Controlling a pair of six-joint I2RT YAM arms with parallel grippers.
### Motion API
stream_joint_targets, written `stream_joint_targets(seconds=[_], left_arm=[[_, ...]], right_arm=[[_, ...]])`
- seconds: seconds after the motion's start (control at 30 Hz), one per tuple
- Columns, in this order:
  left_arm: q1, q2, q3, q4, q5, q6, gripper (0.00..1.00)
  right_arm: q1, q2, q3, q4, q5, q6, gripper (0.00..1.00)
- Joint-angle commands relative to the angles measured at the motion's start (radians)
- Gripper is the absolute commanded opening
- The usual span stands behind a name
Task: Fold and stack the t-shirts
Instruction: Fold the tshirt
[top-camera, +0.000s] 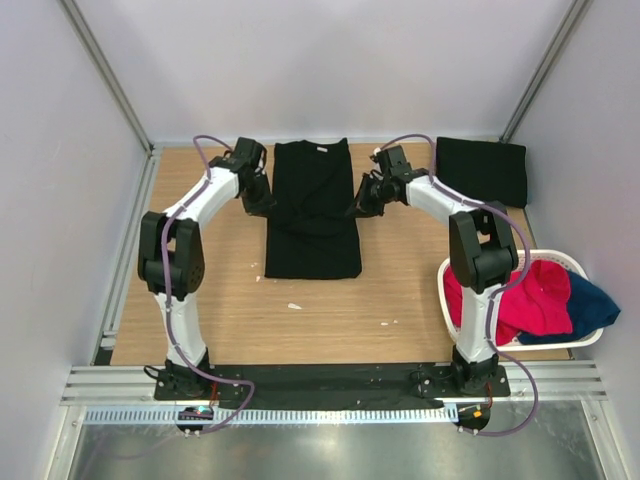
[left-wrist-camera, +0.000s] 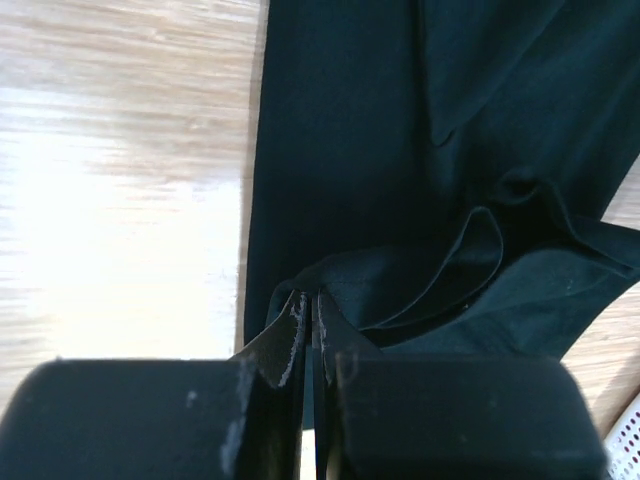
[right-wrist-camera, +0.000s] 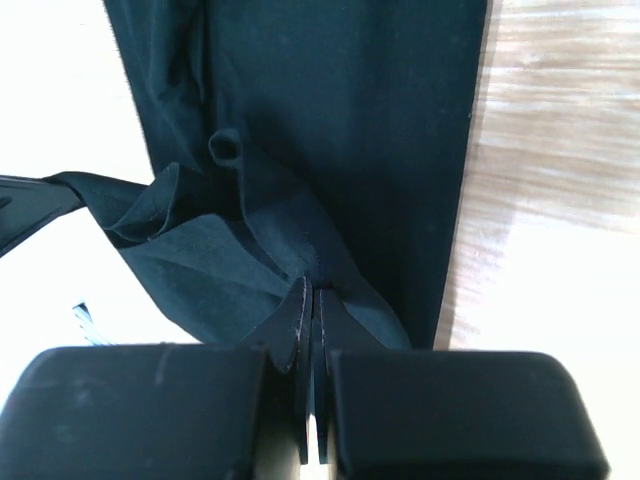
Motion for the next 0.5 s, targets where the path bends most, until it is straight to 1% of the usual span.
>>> stream_joint_targets(seconds=[0.0, 0.13, 0.23, 0.27, 0.33, 0.37, 0.4, 0.47], left_arm=[[0.008, 0.03, 0.046, 0.023, 0.023, 0.033, 0.0], [0.011, 0.069, 0.078, 0.014, -0.002, 0.056, 0.0], [0.023, 0.093, 0.108, 0.003, 0.013, 0.062, 0.0], [0.026, 0.097, 0.112, 0.005, 0.018, 0.062, 0.02], [0.039, 0.1, 0.129, 0.001, 0.046, 0.067, 0.25], [0.043, 0.097, 0.146, 0.001, 0.046, 0.067, 0.42], [0.048, 0.083, 0.155, 0.006, 0.043, 0.067, 0.64], [0.057, 0.066, 0.174, 0.008, 0.03, 0.059, 0.79]], right_arm=[[0.002, 0.022, 0.057, 0.026, -0.002, -0.03, 0.01], [-0.005, 0.049, 0.085, 0.023, 0.022, -0.051, 0.01], [-0.016, 0.069, 0.115, 0.017, 0.027, -0.057, 0.01], [-0.018, 0.079, 0.119, 0.022, 0.032, -0.059, 0.01], [-0.025, 0.08, 0.12, 0.046, 0.029, -0.057, 0.01], [-0.03, 0.085, 0.122, 0.054, 0.023, -0.053, 0.01], [-0.033, 0.088, 0.126, 0.059, 0.022, -0.05, 0.01], [-0.034, 0.094, 0.138, 0.059, 0.024, -0.047, 0.01]])
